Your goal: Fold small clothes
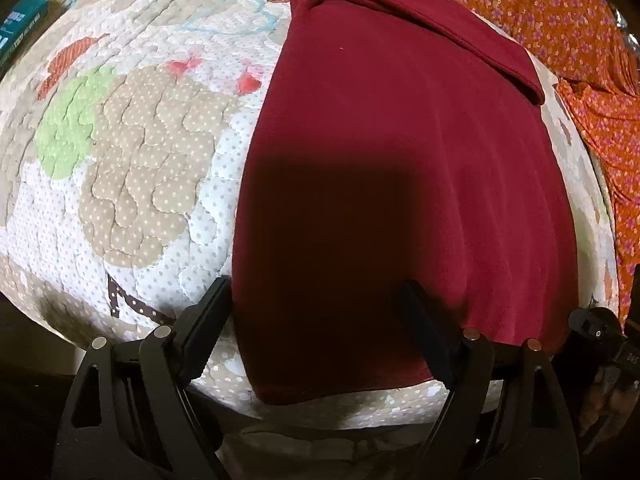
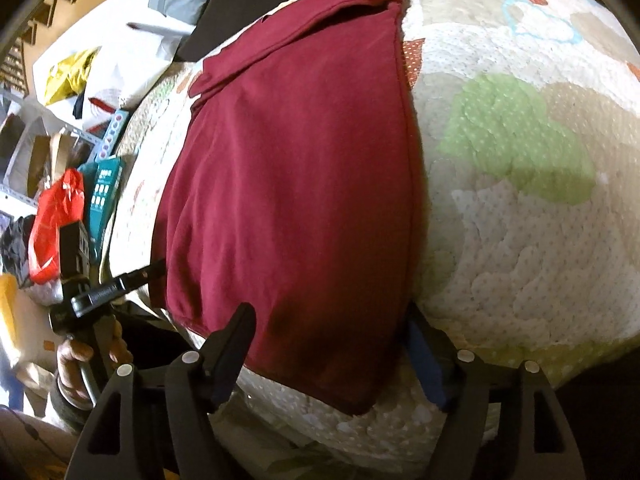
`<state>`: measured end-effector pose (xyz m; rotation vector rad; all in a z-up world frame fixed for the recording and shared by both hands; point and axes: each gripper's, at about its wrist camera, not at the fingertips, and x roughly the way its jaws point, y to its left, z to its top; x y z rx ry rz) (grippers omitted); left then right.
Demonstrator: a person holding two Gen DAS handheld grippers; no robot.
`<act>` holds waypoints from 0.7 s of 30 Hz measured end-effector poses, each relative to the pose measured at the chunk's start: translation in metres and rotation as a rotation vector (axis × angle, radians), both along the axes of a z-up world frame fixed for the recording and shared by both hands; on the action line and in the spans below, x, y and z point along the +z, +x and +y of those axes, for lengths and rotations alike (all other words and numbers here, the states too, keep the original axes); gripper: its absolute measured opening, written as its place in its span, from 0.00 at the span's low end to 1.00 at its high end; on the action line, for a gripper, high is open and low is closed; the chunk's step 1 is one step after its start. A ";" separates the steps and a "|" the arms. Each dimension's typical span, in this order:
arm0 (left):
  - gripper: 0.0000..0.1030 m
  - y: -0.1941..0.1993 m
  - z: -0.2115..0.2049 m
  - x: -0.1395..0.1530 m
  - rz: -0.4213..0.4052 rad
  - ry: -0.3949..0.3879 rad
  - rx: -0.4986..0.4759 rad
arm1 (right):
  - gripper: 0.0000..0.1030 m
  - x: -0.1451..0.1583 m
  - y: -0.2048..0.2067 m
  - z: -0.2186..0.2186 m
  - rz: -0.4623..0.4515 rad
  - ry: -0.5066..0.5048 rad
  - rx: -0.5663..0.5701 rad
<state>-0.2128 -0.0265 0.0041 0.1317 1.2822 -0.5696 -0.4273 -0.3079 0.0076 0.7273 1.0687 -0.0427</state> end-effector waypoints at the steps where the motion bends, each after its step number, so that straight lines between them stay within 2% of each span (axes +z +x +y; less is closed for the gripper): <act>1: 0.83 0.000 -0.001 0.000 -0.002 -0.003 0.002 | 0.70 0.000 0.000 0.000 -0.003 -0.004 0.006; 2: 0.81 -0.001 0.000 0.000 -0.008 -0.002 0.005 | 0.70 0.001 0.001 0.003 -0.004 -0.017 0.022; 4: 0.69 -0.003 -0.003 0.001 -0.028 0.015 0.001 | 0.67 0.003 0.001 0.008 0.005 -0.064 0.058; 6: 0.41 -0.005 -0.003 0.006 -0.056 0.019 -0.009 | 0.55 0.004 0.003 0.013 0.019 -0.118 0.073; 7: 0.32 -0.006 -0.004 0.008 -0.060 0.013 -0.013 | 0.43 0.005 0.003 0.013 0.020 -0.128 0.071; 8: 0.12 -0.006 -0.004 0.010 -0.046 -0.012 -0.026 | 0.32 0.006 0.003 0.012 0.005 -0.107 0.076; 9: 0.11 -0.006 -0.005 0.013 -0.034 -0.027 -0.031 | 0.25 0.006 0.004 0.010 -0.014 -0.064 0.092; 10: 0.11 -0.006 -0.005 0.017 -0.036 -0.035 -0.038 | 0.13 0.007 0.006 0.009 -0.028 -0.029 0.109; 13: 0.10 0.001 -0.005 0.038 -0.018 -0.115 -0.060 | 0.12 0.019 0.011 0.011 -0.087 0.011 0.146; 15: 0.10 0.011 -0.003 0.056 -0.026 -0.167 -0.064 | 0.12 0.039 0.016 0.005 -0.180 0.070 0.157; 21: 0.08 0.065 -0.007 0.107 -0.065 -0.277 -0.036 | 0.12 0.097 0.046 -0.032 -0.401 0.125 0.126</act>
